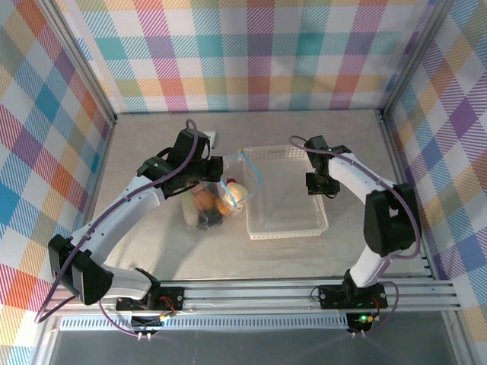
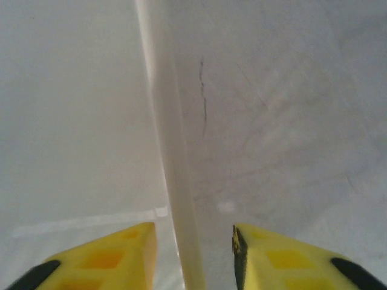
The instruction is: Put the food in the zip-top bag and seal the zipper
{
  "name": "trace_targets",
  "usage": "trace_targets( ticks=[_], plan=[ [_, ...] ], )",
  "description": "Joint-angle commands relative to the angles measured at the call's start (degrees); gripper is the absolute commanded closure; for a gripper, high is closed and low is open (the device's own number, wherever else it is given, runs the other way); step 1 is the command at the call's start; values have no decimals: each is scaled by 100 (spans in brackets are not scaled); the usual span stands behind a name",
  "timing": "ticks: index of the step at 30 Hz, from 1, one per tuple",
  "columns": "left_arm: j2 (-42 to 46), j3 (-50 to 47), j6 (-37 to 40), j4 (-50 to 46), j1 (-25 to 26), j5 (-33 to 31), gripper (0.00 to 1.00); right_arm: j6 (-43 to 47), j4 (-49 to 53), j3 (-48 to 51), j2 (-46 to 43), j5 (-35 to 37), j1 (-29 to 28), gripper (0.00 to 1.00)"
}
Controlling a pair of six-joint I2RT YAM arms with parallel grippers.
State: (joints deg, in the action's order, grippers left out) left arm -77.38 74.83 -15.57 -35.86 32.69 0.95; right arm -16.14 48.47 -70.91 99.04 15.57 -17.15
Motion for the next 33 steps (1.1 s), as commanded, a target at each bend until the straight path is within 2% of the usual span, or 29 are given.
trace_targets(
  ticks=[1,6,8,12,17,20,26,30,33],
  plan=[
    [48,52,19,-18,-43,-25,100,154,-127,-226,173,-236,78,71],
    [30,56,28,-18,-43,-21,100,288,-57,-341,340,-90,146,89],
    [23,57,36,-18,-43,-14,100,399,15,-360,335,68,210,91],
    [39,64,37,-18,-43,1,100,504,287,-439,440,706,396,83],
    [74,80,54,-52,-43,10,100,936,247,-387,687,1203,722,68],
    [107,97,85,-95,-43,-15,100,1102,222,-331,794,1395,901,64],
    [162,97,133,-158,-52,-43,100,1121,69,-268,732,1137,1236,64],
    [103,109,147,-134,-52,8,100,964,-2,-385,455,631,1240,63],
    [37,126,155,-106,-52,46,100,855,-101,-439,41,268,1234,52]
  ],
)
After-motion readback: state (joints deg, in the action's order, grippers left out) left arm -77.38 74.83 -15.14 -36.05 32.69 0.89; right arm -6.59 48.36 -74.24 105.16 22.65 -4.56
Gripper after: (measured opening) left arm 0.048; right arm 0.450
